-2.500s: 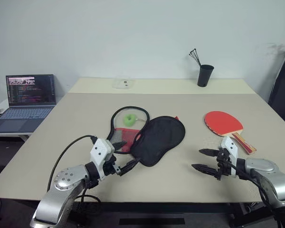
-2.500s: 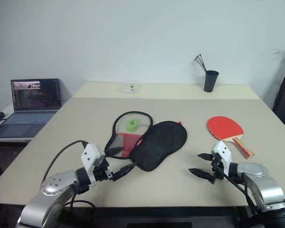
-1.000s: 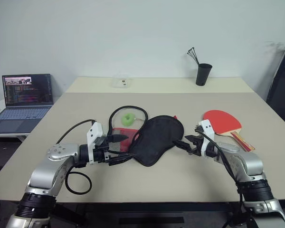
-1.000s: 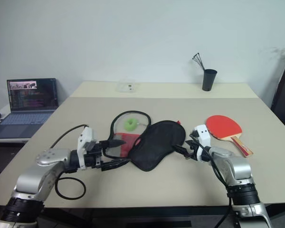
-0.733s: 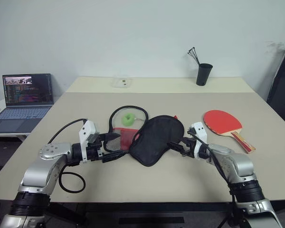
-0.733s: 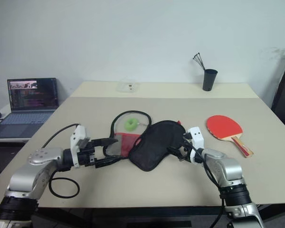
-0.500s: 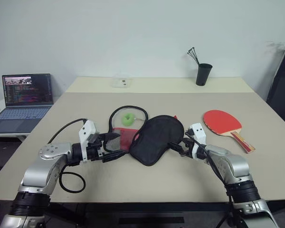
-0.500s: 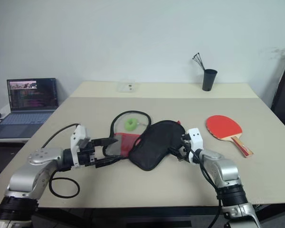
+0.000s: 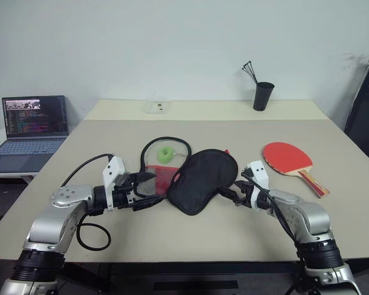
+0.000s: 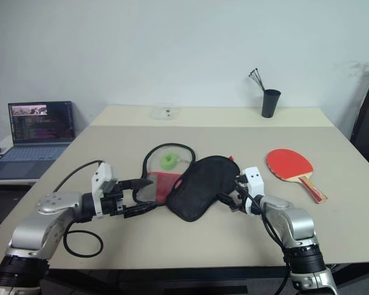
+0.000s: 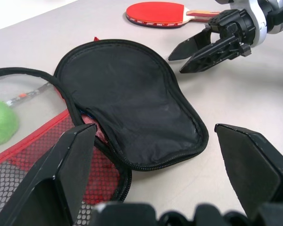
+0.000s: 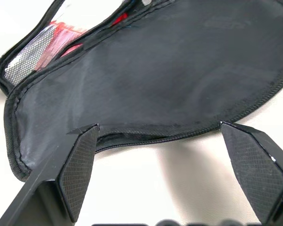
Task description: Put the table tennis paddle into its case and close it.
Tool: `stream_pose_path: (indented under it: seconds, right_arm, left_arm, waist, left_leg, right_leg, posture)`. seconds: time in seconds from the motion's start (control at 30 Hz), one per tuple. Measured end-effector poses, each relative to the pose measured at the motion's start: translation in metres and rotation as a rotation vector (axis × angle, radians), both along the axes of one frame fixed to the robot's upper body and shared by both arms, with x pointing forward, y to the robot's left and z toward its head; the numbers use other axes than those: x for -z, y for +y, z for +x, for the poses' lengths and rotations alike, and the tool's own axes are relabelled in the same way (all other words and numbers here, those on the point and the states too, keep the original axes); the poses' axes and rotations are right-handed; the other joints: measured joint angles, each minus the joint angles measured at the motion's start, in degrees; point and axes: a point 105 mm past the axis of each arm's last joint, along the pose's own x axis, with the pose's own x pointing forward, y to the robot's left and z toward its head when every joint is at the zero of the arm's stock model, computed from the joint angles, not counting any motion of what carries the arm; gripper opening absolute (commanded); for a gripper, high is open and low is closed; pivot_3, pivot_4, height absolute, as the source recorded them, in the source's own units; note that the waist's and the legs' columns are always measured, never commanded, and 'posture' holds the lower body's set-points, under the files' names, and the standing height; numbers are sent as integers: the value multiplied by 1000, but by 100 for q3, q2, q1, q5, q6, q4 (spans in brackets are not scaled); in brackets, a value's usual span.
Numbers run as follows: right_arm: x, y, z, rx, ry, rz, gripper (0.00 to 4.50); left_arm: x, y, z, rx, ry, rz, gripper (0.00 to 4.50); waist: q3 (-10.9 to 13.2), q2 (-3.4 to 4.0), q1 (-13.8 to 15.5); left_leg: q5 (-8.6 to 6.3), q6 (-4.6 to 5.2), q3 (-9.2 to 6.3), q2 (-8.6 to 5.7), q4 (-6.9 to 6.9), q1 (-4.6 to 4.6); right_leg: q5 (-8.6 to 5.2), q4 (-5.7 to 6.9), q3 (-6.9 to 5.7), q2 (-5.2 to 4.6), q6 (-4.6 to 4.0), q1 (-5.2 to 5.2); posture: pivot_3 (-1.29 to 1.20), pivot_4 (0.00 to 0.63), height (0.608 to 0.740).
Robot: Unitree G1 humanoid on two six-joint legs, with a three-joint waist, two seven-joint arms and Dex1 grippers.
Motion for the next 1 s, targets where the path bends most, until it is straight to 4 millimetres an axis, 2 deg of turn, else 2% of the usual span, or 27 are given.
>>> stream_pose_path:
  seconds: [0.17, 0.33, 0.5, 0.7, 1.0]
  right_arm:
    - [8, 0, 6, 36, 39, 18, 4476]
    - [6, 2, 15, 72, 58, 50, 4476]
    - [5, 12, 20, 77, 81, 90, 4476]
    - [2, 42, 15, -3, 121, 152, 4476]
    - [3, 41, 14, 14, 140, 143, 4476]
  left_arm:
    - [0, 0, 0, 0, -3, 5, 4390]
    - [0, 0, 0, 3, -7, 9, 4390]
    - [0, 0, 0, 7, -7, 13, 4390]
    - [0, -1, -1, 15, -7, 16, 4390]
    - [3, -1, -2, 16, -6, 14, 4390]
  waist:
    - [0, 0, -2]
    - [-1, -1, -4]
    - [-3, -5, -31]
    - [-3, -5, -75]
    - [-4, -7, -73]
  left_leg:
    - [0, 0, 2, 0, 0, 0]
    - [0, 1, 4, 0, 0, 2]
    - [0, 1, 9, 2, 0, 8]
    - [-3, 5, 11, 4, -1, 5]
    - [-4, 7, 12, 2, 0, 6]
  right_leg:
    - [0, 1, 2, 0, 0, 0]
    - [0, 3, 4, 0, 0, 0]
    - [0, 9, 10, 2, 0, 0]
    - [1, 8, 13, 3, -1, -3]
    - [1, 7, 15, 0, 0, -2]
  posture:
    - [0, 150, 740]
    - [0, 150, 740]
    - [0, 150, 740]
    - [0, 150, 740]
    - [0, 150, 740]
